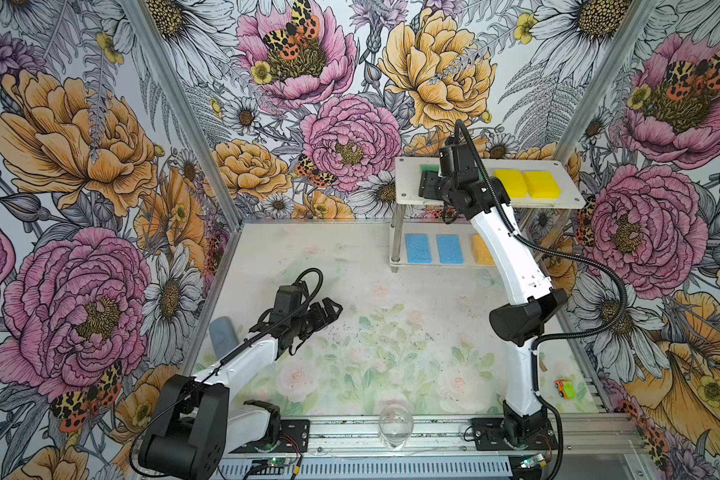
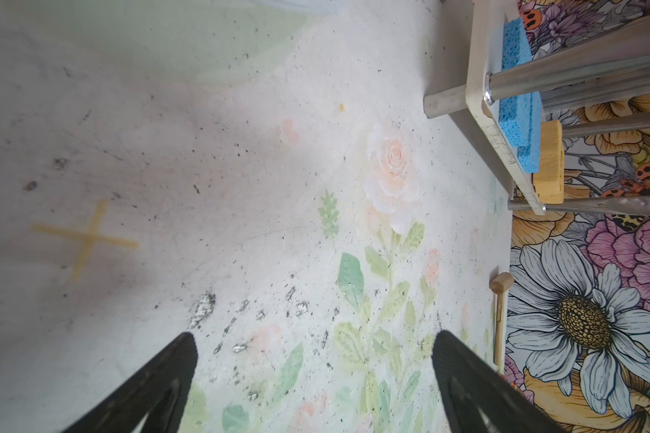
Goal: Place and organize the cleaning sponges onto the shelf
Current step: 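Lower the sponge onto the top shelf beside the other green sponge, then open the right gripper and draw it back from the shelf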
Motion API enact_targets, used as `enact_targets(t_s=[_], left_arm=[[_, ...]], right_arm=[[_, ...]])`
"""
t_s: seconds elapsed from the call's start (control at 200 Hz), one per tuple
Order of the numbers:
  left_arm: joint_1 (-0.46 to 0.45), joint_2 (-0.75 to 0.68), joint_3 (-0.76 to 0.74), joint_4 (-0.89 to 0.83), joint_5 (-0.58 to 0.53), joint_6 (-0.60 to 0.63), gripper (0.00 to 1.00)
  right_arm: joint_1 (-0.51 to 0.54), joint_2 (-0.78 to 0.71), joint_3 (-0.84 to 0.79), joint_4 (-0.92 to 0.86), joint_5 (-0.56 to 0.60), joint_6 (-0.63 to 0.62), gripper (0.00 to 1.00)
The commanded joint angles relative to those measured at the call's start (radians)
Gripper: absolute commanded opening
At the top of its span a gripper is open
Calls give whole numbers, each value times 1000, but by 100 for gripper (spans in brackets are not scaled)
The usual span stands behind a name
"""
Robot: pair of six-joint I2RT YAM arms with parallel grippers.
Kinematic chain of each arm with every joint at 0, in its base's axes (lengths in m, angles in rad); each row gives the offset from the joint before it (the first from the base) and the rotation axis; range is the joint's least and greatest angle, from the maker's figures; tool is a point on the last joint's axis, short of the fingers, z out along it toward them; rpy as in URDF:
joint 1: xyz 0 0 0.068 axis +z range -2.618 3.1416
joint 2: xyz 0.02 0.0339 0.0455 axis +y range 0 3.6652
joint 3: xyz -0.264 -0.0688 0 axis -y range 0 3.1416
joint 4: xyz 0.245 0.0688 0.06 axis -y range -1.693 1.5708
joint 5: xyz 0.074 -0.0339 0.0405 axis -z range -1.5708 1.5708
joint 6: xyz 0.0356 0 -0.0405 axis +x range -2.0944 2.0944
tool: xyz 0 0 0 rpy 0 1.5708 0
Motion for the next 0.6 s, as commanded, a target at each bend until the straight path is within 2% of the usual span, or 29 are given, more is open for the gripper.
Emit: enact_targets(t_s=[0.0, 0.595], left_arm=[[10, -18, -7, 13, 17, 23, 99], [13, -51, 6, -12, 17, 22, 99]], right_arm=[[-4, 19, 19, 13, -13, 5, 76], [-47, -55, 22, 32, -132, 7, 81]])
